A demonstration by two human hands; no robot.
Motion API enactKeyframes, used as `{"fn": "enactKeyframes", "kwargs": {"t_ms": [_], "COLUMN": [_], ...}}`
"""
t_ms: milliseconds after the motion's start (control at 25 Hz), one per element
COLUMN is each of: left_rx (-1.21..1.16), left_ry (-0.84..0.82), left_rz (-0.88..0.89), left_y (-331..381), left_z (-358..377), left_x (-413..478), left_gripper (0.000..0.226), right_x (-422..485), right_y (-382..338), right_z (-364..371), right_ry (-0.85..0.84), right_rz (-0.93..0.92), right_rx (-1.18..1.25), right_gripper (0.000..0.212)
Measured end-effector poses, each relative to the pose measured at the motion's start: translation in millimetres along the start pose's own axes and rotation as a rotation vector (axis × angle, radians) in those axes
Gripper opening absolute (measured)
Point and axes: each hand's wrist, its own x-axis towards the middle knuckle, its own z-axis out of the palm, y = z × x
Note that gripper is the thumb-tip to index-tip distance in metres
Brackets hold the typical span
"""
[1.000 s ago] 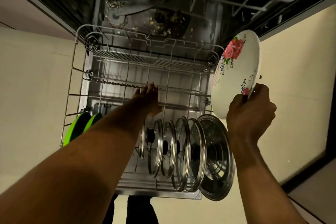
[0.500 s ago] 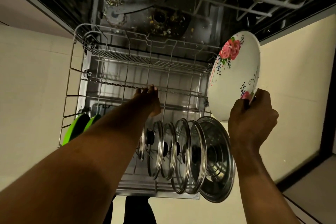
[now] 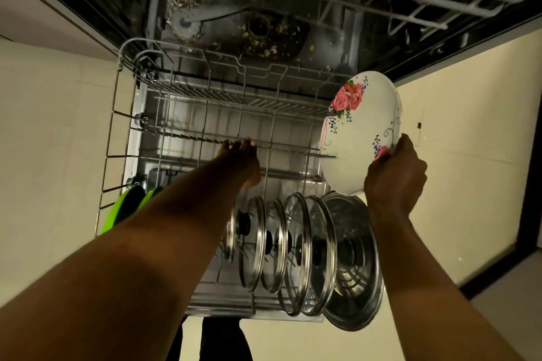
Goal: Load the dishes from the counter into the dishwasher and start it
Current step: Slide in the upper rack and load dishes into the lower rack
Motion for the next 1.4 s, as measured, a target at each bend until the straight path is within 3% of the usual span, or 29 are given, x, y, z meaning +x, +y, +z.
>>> {"fn": "enactKeyframes", "kwargs": {"t_ms": [200, 400, 520, 600, 720, 920, 1200, 1400], "left_rx": [0.017, 0.003, -0.037, -0.078, -0.132, -0.172, -0.283, -0.333], "left_ry": [0.010, 0.127, 0.209, 0.237, 0.252, 0.285, 0.381, 0.472], "left_rz": [-0.017, 0.016, 0.030, 0.038, 0.038, 0.002, -0.051, -0.103], "left_y": [1.9, 3.4, 7.5, 4.8, -3.4, -13.6, -28.9, -61.0], "left_z": [-1.5, -7.3, -9.5, -10.2, -8.7, -1.3, 15.9, 22.8], "left_x": [-2.0, -21.3, -45.4, -61.8, -89.4, -156.8, -307.8, -416.7], "left_gripper": [0.089, 0.084, 0.078, 0.077, 0.077, 0.072, 0.074, 0.078], "right_x": [0.2, 1.0, -6.7, -21.3, -60.4, -119.2, -237.1, -322.7], "right_y": [7.0, 11.0, 3.5, -0.4, -4.9, -22.8, -44.8, -74.4], "right_z": [0.2, -4.0, -5.1, -2.2, 6.7, -1.3, -80.1, -146.3], "right_ry": [-0.030, -0.105, -0.146, -0.050, 0.016, -0.214, -0.296, -0.261], "right_rz": [-0.030, -0.026, 0.020, -0.087, -0.318, -0.415, -0.468, -0.678], "right_rx": [0.014, 0.044, 0.085, 0.041, -0.128, -0.270, -0.167, -0.193], "right_gripper": [0.036, 0.046, 0.075, 0.089, 0.083, 0.076, 0.076, 0.074]}}
